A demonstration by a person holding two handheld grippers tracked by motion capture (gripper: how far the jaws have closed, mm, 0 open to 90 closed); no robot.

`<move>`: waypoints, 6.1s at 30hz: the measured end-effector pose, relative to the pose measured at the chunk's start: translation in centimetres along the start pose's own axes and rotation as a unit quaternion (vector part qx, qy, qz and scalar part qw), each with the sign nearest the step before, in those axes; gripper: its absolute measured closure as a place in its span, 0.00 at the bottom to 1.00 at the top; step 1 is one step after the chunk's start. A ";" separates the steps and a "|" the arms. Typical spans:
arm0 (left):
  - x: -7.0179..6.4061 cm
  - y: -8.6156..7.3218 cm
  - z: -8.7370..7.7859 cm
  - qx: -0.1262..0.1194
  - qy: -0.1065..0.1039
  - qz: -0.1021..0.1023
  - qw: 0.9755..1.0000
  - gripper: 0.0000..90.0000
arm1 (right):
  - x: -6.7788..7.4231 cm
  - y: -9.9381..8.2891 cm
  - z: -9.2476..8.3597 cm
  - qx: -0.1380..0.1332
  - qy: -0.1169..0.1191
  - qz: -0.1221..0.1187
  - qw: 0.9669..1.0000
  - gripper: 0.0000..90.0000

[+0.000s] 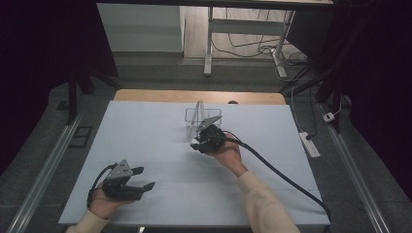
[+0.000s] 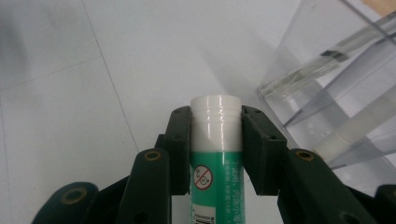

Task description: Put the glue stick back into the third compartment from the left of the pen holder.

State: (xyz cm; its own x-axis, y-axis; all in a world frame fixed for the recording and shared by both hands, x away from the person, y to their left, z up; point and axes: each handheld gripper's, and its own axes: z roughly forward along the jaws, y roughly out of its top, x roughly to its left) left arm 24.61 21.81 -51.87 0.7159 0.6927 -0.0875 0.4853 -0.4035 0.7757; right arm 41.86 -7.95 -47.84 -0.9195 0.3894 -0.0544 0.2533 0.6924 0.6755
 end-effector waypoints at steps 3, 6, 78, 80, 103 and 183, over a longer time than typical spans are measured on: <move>0.0 0.0 0.0 0.000 0.000 0.000 1.000 0.30 | -0.2 0.0 -0.5 -0.010 -0.001 0.005 1.000 0.72; 0.0 0.0 0.0 0.000 0.001 -0.001 1.000 0.30 | -0.3 0.0 -1.2 -0.019 -0.005 0.012 1.000 0.72; 0.1 0.0 -0.1 -0.004 0.000 -0.003 1.000 0.30 | -5.4 1.9 -8.5 -0.190 -0.078 0.102 0.973 0.72; 0.1 0.0 -0.1 -0.004 0.000 -0.003 1.000 0.30 | -5.6 1.9 -8.4 -0.190 -0.082 0.103 0.973 0.72; 0.2 -0.1 -0.3 -0.007 0.002 -0.004 1.000 0.30 | -7.7 2.8 -6.2 -0.202 -0.087 0.117 0.968 0.72; 0.3 -0.3 -0.4 -0.006 0.005 -0.006 1.000 0.30 | -6.4 -1.3 -6.4 -0.164 -0.085 0.105 0.977 0.51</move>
State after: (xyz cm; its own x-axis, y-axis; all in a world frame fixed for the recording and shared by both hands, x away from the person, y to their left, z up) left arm 24.50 22.35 -51.85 0.7047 0.7038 -0.0900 0.4877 -0.3883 0.7819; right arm 45.46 -15.26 -43.64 -0.7868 0.6171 0.0085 0.2961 0.3654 0.8825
